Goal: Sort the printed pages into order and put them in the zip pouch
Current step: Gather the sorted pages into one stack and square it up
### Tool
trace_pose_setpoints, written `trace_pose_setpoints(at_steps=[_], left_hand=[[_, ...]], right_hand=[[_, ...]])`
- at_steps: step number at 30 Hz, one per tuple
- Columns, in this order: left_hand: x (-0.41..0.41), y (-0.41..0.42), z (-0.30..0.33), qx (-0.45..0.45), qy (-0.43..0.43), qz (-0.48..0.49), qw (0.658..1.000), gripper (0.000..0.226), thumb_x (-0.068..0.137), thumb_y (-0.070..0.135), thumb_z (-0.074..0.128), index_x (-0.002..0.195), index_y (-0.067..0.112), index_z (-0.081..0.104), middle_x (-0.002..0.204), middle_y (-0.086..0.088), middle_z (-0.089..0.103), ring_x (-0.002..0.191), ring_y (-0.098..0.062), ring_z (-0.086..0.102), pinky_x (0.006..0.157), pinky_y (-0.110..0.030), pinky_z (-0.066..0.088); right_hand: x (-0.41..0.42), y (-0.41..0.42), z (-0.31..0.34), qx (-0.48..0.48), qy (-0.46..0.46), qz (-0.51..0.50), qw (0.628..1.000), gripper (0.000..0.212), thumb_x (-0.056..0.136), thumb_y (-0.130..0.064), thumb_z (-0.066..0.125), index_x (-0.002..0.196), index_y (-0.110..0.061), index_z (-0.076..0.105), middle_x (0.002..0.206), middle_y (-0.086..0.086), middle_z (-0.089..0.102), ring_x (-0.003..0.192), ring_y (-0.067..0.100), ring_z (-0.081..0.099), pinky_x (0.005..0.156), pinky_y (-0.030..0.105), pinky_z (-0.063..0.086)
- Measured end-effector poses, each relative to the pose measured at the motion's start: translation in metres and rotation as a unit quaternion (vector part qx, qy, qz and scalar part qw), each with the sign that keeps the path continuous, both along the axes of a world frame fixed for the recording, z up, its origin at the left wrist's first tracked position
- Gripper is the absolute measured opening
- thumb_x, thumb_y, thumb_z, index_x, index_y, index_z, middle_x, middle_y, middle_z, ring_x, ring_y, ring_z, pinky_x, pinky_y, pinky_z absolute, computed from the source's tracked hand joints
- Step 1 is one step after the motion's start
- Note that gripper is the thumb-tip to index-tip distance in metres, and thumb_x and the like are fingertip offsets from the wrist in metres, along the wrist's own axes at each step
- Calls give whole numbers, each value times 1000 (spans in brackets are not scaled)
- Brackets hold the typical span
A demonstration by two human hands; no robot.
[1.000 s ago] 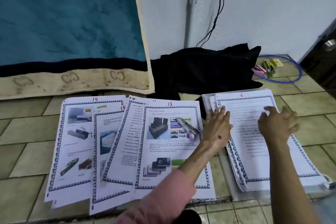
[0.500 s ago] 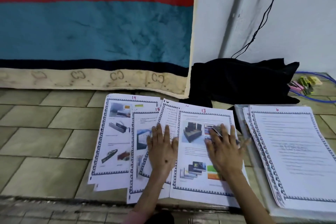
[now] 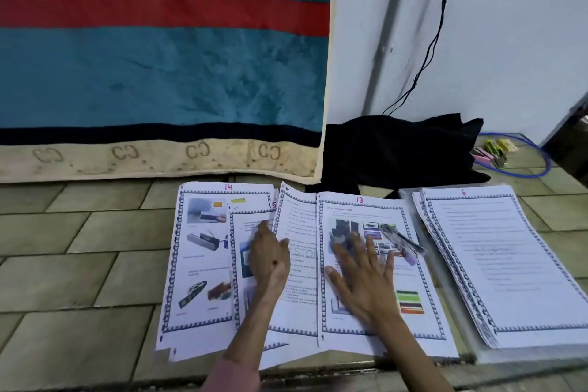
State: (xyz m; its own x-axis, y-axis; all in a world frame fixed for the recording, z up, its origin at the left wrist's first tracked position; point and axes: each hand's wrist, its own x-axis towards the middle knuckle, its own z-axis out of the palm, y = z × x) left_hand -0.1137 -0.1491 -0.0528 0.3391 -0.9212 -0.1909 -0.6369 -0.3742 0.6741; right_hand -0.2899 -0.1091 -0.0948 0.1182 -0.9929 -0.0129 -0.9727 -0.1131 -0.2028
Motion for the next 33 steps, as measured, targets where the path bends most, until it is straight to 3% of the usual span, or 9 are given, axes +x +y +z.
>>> trace_pose_setpoints(at_steps=[3, 6, 11, 15, 17, 19, 22, 25, 33], left_hand=[[26, -4, 13, -17, 48, -17, 999, 28, 90, 19, 57, 113, 4, 63, 114, -14, 67, 95, -26, 63, 75, -23, 42], [67, -6, 22, -15, 22, 23, 999, 32, 90, 21, 56, 117, 3, 62, 120, -17, 64, 110, -32, 59, 91, -29, 45], [118, 11, 32, -4, 235, 0, 972, 34, 92, 13, 56, 125, 6, 56, 122, -9, 61, 107, -27, 59, 97, -37, 45], [132, 23, 48, -46, 315, -10, 948, 25, 91, 10, 57, 115, 12, 61, 106, -8, 67, 87, -16, 64, 83, -31, 53], [136, 25, 51, -42, 349, -4, 936, 21, 92, 16, 56, 112, 13, 62, 106, -7, 68, 89, -17, 65, 85, -34, 53], [142, 25, 50, -23, 374, 0, 927, 30, 94, 32, 51, 114, 13, 63, 111, -7, 68, 99, -23, 64, 95, -40, 48], [155, 21, 35, -52, 235, 76, 968, 38, 94, 38, 48, 120, 12, 59, 119, -9, 63, 109, -28, 58, 97, -40, 44], [166, 28, 16, -3, 57, 166, 984, 44, 90, 26, 57, 125, -1, 52, 128, -20, 56, 117, -37, 53, 96, -39, 42], [166, 27, 8, 18, 160, 162, 974, 34, 77, 18, 75, 103, -2, 66, 101, -17, 71, 86, -24, 64, 82, -30, 48]], right_hand=[[3, 1, -2, 46, -3, -18, 999, 74, 74, -75, -8, 141, -44, -14, 149, -9, -25, 142, 18, -25, 112, 50, -20], [3, 1, 2, 53, -13, -19, 998, 75, 79, -73, -5, 146, -42, 1, 150, -12, -19, 144, 18, -20, 114, 50, -14], [26, -25, 21, 7, -203, -22, 979, 77, 84, -70, 21, 126, -16, 56, 141, 6, 45, 136, 25, 33, 109, 32, 24], [65, -40, 48, 161, -544, -76, 820, 65, 82, -49, 64, 136, -22, 41, 131, -13, 45, 122, 10, 45, 103, 31, 37], [79, -50, 49, 197, -618, -104, 754, 63, 73, -44, 75, 127, -22, 50, 128, -9, 56, 114, 11, 55, 103, 37, 42], [80, -53, 55, 176, -653, -121, 726, 30, 79, -27, 73, 105, -20, 63, 111, 1, 69, 102, 19, 65, 99, 43, 47], [51, -53, 67, 104, -622, -137, 764, 12, 84, -9, 66, 95, -14, 68, 103, 12, 70, 92, 24, 67, 87, 38, 54], [-1, -48, 74, 25, -454, -185, 871, 15, 82, -3, 67, 97, 0, 67, 88, 12, 66, 79, 20, 61, 66, 26, 46], [-33, -37, 59, 6, -287, -298, 910, 39, 83, -1, 62, 121, 6, 53, 115, 26, 62, 105, 38, 59, 83, 35, 44]])
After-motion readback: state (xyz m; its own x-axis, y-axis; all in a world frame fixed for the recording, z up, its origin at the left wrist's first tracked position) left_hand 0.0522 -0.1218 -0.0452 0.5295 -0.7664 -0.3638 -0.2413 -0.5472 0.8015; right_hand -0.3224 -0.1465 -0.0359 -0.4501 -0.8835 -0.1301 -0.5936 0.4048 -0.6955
